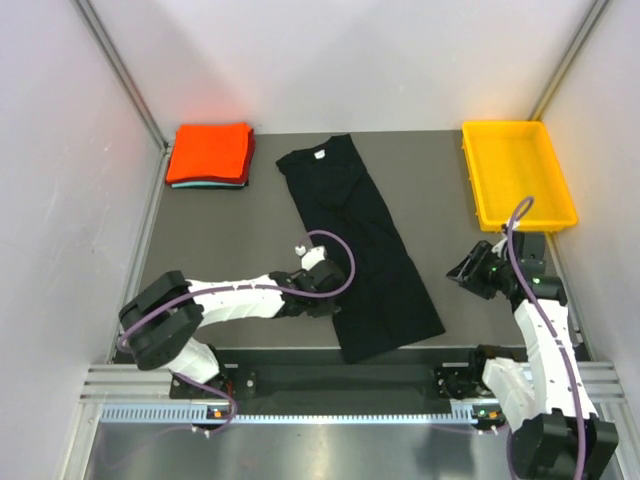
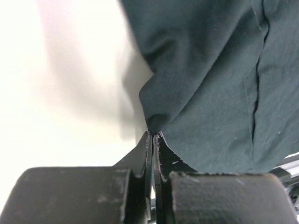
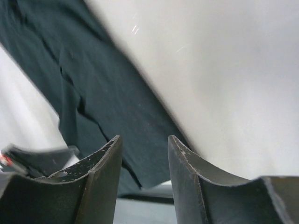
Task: Fold and stack the t-shirts
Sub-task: Fold the tshirt
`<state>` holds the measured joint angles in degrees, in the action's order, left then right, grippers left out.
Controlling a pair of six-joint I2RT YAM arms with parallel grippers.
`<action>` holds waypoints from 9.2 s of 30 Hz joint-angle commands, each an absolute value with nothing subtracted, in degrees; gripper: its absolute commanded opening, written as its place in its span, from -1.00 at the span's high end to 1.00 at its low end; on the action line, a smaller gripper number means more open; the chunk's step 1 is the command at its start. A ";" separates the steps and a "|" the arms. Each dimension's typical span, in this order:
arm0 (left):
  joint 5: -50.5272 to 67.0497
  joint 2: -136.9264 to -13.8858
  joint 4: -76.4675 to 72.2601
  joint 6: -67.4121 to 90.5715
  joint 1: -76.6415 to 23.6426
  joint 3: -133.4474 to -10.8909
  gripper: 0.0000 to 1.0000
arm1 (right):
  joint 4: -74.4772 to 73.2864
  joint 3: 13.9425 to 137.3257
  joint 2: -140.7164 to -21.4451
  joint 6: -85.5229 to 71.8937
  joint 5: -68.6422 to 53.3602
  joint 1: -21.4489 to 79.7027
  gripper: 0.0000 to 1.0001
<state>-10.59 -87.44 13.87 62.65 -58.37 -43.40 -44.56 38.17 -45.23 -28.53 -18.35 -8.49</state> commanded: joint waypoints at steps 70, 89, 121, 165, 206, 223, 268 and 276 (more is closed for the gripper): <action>10.10 -134.89 7.99 36.74 -12.57 -100.80 1.00 | -22.59 54.31 -76.81 -26.02 -10.99 19.51 -0.04; 10.37 -116.39 20.91 32.71 -12.12 -94.77 0.29 | -25.30 46.59 -74.89 -28.56 -8.88 19.78 -0.01; 0.62 -86.75 9.93 53.96 -55.90 -46.05 0.41 | -22.06 32.79 -63.02 -39.37 -5.36 28.91 0.09; -10.37 -90.53 22.15 60.38 -62.40 -49.04 1.00 | -21.88 32.78 -63.81 -38.67 -3.25 29.71 0.09; -10.73 -70.49 42.01 50.10 -53.79 -45.18 0.19 | -21.70 20.48 -55.55 -64.60 6.94 55.37 0.55; -0.27 -66.09 31.47 50.36 -46.41 -32.61 0.23 | -25.58 35.41 -62.64 -60.21 7.56 57.22 0.35; 6.06 -69.16 32.87 53.26 -46.32 -30.85 0.59 | -30.85 35.25 -60.03 -58.36 10.11 54.76 0.29; 3.26 -68.12 38.23 52.12 -46.32 -34.53 0.53 | -33.75 29.54 -56.43 -60.20 7.83 53.18 0.14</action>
